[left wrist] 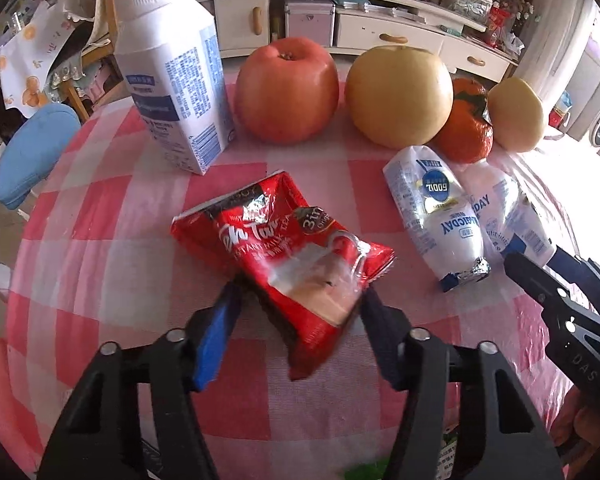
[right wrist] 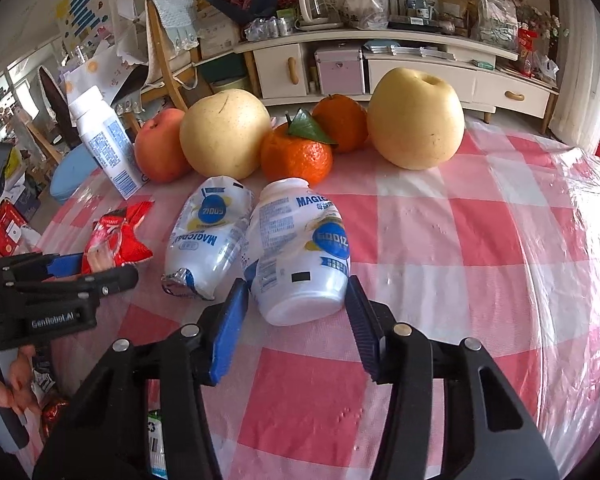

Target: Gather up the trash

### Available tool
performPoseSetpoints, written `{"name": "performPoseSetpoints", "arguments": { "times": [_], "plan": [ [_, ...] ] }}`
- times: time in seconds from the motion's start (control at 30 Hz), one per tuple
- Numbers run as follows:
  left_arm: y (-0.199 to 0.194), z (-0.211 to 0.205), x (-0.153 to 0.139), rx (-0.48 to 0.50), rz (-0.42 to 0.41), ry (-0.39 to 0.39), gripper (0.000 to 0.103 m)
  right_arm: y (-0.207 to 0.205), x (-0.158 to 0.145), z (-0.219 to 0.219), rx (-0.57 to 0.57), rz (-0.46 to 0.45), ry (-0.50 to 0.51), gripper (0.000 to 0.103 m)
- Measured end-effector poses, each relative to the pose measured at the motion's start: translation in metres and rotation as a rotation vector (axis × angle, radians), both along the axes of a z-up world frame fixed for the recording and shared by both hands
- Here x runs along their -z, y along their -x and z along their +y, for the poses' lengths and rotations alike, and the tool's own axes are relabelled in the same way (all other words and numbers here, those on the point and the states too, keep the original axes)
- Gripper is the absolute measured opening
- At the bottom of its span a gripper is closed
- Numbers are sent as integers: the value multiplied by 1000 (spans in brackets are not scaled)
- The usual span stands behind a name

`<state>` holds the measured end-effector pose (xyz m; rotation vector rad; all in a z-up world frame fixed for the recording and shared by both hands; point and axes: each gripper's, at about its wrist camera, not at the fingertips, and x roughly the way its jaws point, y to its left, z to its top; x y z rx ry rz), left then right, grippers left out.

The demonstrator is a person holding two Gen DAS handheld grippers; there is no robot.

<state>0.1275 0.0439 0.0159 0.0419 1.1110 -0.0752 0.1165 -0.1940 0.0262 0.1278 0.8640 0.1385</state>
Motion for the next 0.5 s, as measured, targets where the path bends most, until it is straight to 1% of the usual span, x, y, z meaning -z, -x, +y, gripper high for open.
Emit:
{"name": "performPoseSetpoints", "arguments": {
  "times": [0.07,0.17,0.33,0.5],
  "plan": [
    [-1,1,-1,0,0,10,51,2,-1,1,-5,-3,9,51],
    [7,6,-2,5,2,25,48,6,-2,1,-7,-9,9,51],
    [14,10,-2,19,6,50,48,15,-11,-6,-1,-32,3,51],
    [24,13,-10,34,-5,70,47,23,-17,-11,-2,-40,-19,50]
  ]
}}
